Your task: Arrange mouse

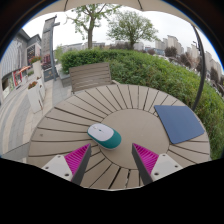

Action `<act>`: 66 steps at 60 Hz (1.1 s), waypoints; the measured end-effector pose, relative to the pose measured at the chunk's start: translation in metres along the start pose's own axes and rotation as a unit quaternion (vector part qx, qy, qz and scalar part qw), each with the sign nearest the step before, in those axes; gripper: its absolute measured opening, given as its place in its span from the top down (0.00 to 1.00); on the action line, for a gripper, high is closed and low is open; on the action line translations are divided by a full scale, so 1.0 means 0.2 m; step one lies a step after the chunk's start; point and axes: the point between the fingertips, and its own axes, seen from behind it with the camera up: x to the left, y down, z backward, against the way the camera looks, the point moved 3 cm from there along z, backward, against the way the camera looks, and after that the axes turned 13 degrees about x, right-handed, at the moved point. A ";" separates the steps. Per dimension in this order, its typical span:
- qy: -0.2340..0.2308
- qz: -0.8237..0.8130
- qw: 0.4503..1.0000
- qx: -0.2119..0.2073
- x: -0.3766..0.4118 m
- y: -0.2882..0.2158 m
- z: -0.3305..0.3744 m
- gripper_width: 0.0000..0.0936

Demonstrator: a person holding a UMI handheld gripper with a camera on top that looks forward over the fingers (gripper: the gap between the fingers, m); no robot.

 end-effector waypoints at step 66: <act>0.018 -0.011 0.998 -0.058 -0.28 -0.72 -0.01 0.54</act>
